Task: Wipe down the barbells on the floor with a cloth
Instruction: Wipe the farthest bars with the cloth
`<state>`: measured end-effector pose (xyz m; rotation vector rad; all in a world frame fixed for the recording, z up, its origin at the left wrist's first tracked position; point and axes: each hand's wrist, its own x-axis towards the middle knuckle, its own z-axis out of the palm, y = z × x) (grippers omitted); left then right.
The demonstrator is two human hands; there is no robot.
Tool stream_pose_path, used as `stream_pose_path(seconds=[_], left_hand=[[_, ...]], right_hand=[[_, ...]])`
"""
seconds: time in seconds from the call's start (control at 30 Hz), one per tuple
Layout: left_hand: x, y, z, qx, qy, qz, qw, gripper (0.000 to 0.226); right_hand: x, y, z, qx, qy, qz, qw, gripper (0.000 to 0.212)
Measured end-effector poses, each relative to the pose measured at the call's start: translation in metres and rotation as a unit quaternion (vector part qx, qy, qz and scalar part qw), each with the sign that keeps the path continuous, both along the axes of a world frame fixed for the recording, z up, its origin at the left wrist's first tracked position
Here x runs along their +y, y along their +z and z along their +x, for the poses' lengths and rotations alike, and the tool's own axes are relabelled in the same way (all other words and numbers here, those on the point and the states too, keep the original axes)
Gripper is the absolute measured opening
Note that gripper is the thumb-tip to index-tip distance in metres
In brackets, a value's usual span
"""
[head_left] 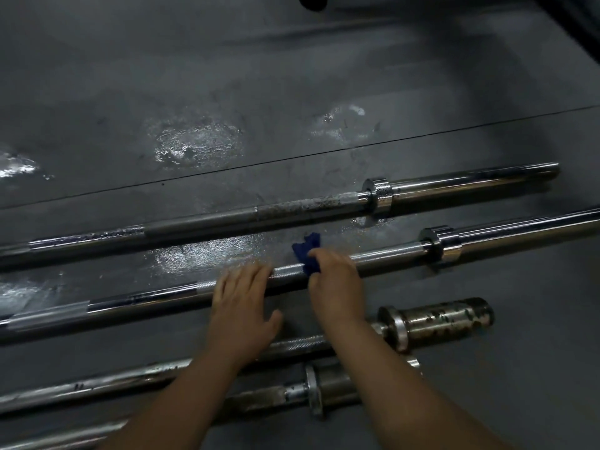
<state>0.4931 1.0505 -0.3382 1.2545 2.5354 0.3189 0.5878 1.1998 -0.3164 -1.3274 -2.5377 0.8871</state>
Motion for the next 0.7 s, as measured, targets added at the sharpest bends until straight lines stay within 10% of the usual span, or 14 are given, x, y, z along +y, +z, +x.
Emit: stream_pose_path(seconds=[0.27, 0.4, 0.7], left_hand=[[-0.025, 0.021, 0.037, -0.032, -0.007, -0.046, 0.998, 0.089], [-0.032, 0.053, 0.046, -0.045, -0.021, -0.082, 0.995, 0.087], [-0.032, 0.187, 0.077, 0.076, -0.014, 0.008, 0.997, 0.094]], right_hand=[[-0.022, 0.028, 0.027, -0.002, 0.025, -0.153, 0.988, 0.042], [-0.019, 0.066, 0.037, 0.130, -0.140, -0.313, 0.930, 0.028], [-0.042, 0.168, 0.083, 0.237, -0.170, -0.346, 0.891, 0.030]])
